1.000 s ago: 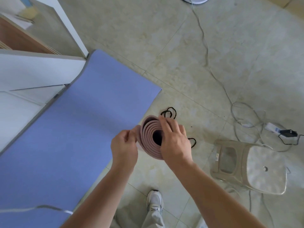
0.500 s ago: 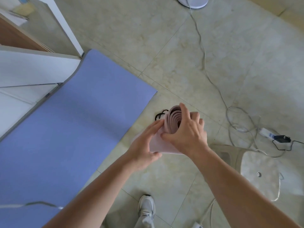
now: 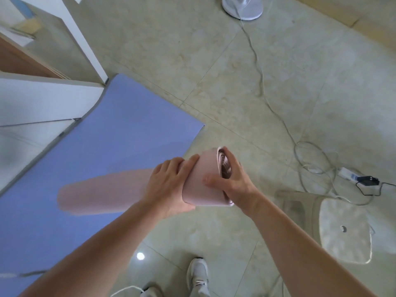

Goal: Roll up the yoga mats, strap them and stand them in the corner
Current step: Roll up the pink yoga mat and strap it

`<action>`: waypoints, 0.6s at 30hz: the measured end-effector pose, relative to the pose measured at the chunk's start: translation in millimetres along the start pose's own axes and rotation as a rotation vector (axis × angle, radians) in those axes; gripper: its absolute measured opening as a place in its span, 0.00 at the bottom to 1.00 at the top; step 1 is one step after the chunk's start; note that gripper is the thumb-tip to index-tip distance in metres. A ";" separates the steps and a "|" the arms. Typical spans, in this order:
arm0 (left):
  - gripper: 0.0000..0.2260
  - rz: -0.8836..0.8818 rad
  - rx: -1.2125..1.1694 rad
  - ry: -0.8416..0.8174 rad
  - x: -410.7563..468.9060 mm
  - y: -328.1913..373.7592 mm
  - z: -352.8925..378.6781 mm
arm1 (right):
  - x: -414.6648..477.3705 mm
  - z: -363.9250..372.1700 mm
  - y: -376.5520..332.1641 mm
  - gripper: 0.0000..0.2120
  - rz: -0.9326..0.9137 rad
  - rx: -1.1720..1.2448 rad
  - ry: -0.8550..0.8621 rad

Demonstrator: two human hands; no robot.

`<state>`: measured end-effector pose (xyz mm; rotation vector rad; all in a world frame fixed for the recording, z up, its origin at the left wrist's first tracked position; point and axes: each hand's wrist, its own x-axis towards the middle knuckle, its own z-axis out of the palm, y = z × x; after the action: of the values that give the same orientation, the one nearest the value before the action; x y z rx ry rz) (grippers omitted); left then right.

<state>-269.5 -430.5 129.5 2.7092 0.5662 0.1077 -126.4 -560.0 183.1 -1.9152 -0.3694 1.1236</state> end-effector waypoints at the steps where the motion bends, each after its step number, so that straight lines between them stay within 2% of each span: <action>1: 0.53 -0.013 0.053 -0.005 3.8 -10.4 10.8 | 10.4 5.8 11.5 0.53 0.036 -0.046 0.004; 2: 0.51 -0.035 0.109 -0.020 9.3 -21.6 25.1 | 22.9 10.0 26.8 0.55 0.056 -0.083 0.013; 4: 0.48 -0.077 0.233 -0.082 23.0 -42.9 61.1 | 51.4 11.9 68.5 0.54 0.110 -0.095 0.040; 8: 0.51 -0.113 0.390 -0.132 59.2 -84.2 155.4 | 118.7 1.8 180.5 0.36 0.289 -0.136 0.117; 11: 0.53 -0.117 0.476 -0.159 89.1 -118.0 232.2 | 173.6 -8.1 259.2 0.26 0.390 -0.295 0.071; 14: 0.52 -0.117 0.513 -0.241 114.7 -144.8 292.4 | 226.5 -11.8 312.8 0.21 0.373 -0.455 0.047; 18: 0.51 -0.108 0.492 -0.304 133.8 -168.9 365.0 | 302.9 5.6 347.1 0.17 0.230 -0.632 0.093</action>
<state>-155.8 -357.3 -272.3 3.0619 0.7185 -0.5299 -20.1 -573.6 -265.0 -2.6089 -0.5046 1.1440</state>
